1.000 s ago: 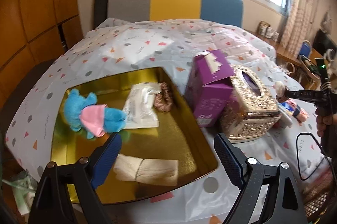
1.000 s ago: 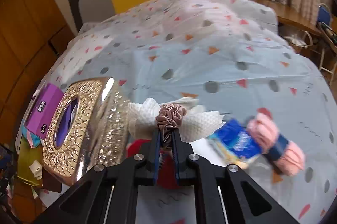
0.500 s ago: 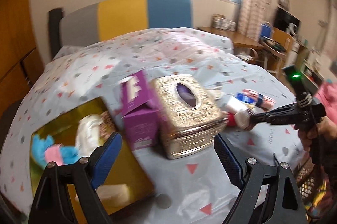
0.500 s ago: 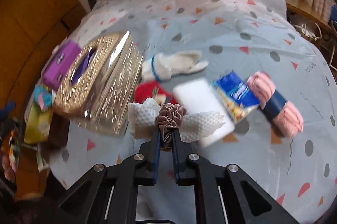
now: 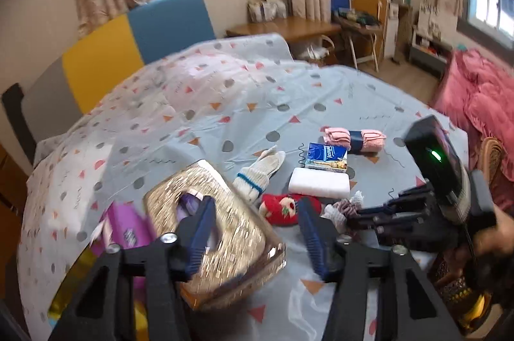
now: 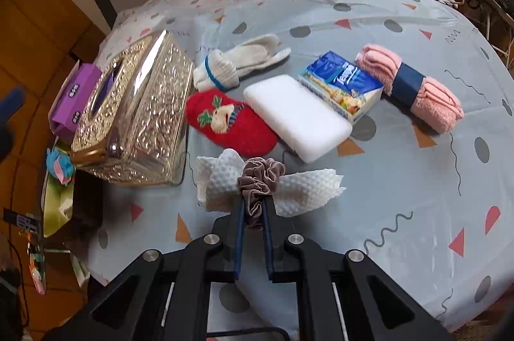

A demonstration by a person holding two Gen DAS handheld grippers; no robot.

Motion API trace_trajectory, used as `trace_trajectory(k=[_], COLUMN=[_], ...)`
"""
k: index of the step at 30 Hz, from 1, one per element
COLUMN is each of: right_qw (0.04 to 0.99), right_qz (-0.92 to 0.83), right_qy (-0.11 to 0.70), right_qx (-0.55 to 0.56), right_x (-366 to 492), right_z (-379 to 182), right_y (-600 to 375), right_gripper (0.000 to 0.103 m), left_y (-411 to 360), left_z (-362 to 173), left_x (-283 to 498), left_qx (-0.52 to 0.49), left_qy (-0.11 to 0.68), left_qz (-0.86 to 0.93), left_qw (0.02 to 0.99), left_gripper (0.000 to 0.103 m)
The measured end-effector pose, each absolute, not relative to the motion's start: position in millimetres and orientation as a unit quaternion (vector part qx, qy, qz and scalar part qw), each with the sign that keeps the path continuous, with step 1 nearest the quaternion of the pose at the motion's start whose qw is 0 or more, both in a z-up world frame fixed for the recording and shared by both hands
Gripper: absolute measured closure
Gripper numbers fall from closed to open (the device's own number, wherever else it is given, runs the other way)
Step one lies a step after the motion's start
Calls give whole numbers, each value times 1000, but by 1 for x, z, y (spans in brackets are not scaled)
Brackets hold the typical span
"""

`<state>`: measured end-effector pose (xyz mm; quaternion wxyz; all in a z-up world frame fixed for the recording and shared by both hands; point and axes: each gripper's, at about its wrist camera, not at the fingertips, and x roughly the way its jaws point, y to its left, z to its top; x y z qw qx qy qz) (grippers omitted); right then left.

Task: Organize soft objects
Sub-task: 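Grasp the white knit glove with the left tool while the right tool holds the white cloth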

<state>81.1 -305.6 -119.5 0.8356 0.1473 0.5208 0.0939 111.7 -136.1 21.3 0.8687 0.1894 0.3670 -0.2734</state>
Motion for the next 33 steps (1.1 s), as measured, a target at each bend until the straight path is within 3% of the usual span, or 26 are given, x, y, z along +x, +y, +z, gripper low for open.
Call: trace_trajectory(k=[6,9,12,24,25,27,29,33], right_qw=[838,839,838,839,839,839,839,839], right_qz=[105,114,119,129,128,126,126,123], right_qy=[509,505,504,500,501,501,501,503], right_qx=[165,169,170,171,170,169,168,166], right_x=[85,85,85,88,89,90,90,89], right_z=[-120,-119,-119,-118,-118,-117,-118,-118], right_y=[-306,-305,-303,-305,-305,-305,-305,-304], right_gripper=[94,94,94,94,94,94,94,94], left_y=[-193,-221,-240,-277,-277,-275,-274,-268], left_z=[-5,-27,-49,-137,-142,-153,-151,-118], left_x=[168,195,216,259,260,262,264,278], left_qx=[254,299,335,443,448,453,445,359], left_qy=[416,442,465,544,546,552,550,552], left_qz=[-274,-263,-256,-205,-202,-194,-192,-213], left_qw=[829,804,778,683,679,672,680,722], left_gripper=[52,40,36,34,35,56,64,68])
